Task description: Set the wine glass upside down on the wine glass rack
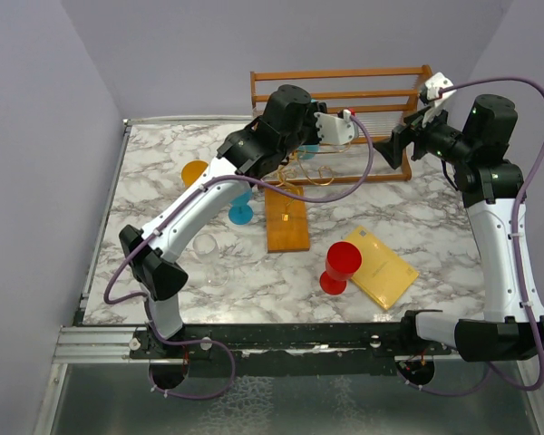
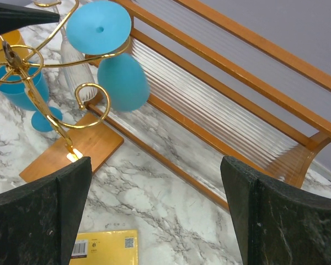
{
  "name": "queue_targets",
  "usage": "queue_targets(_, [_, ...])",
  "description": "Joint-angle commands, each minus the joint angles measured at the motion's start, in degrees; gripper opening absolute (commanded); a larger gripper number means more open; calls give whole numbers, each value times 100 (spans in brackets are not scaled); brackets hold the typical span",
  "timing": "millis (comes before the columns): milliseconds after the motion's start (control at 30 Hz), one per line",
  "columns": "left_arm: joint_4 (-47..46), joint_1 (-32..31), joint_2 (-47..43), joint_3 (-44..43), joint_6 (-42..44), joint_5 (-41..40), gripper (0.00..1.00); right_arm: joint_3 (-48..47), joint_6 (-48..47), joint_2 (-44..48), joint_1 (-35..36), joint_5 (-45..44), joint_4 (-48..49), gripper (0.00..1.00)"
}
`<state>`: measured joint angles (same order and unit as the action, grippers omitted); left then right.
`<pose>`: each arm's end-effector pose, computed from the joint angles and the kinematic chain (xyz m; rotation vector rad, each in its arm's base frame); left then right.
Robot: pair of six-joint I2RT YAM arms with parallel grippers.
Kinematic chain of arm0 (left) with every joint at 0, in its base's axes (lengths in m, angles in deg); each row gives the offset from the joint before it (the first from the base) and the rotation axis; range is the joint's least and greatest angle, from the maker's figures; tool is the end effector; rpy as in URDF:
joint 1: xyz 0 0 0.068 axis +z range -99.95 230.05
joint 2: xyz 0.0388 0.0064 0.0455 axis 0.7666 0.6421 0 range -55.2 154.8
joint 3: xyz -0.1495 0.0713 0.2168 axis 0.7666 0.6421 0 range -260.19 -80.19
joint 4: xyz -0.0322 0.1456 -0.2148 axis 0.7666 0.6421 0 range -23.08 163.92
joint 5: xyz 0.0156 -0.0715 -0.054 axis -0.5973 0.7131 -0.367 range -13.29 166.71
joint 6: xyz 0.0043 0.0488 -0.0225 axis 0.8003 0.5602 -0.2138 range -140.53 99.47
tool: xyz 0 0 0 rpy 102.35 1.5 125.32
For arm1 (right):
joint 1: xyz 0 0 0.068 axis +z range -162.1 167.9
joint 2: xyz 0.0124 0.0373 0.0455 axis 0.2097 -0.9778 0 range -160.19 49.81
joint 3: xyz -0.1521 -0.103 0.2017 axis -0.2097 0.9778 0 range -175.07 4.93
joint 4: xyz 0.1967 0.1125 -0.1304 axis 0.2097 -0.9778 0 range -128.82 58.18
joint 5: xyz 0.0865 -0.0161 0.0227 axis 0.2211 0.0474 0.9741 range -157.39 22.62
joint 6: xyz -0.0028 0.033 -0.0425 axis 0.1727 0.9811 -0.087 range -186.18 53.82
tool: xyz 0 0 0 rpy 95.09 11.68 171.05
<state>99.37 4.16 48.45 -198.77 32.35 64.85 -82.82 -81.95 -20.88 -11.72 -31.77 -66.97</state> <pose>0.2887 -0.2876 0.4584 1.3295 1.3280 0.2780 0.2470 0.0223 0.4599 -0.6668 1.7197 0.3975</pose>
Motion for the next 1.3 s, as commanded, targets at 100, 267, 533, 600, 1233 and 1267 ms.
queue_targets(100, [432, -46, -581, 143, 38, 180, 30, -87, -553, 141, 6, -241, -436, 100])
queue_targets(267, [675, -44, -874, 138, -172, 321, 32, -138, -1031, 101, 6, 238, -1166, 100])
queue_targets(533, [854, -44, -1307, 340, -842, 505, 42, -193, -2040, -50, 91, 832, -2599, 96])
queue_targets(600, [875, -39, -1386, 410, -980, 430, 55, -135, -2428, -9, 197, 931, -2982, 96])
queue_targets(1233, [551, 158, -1365, 204, -1152, -547, 99, 2158, -2818, 699, 1755, -204, -2692, 89])
queue_targets(1267, [545, 165, -1358, 198, -1128, -566, 99, 2265, -2787, 712, 1806, -255, -2614, 88])
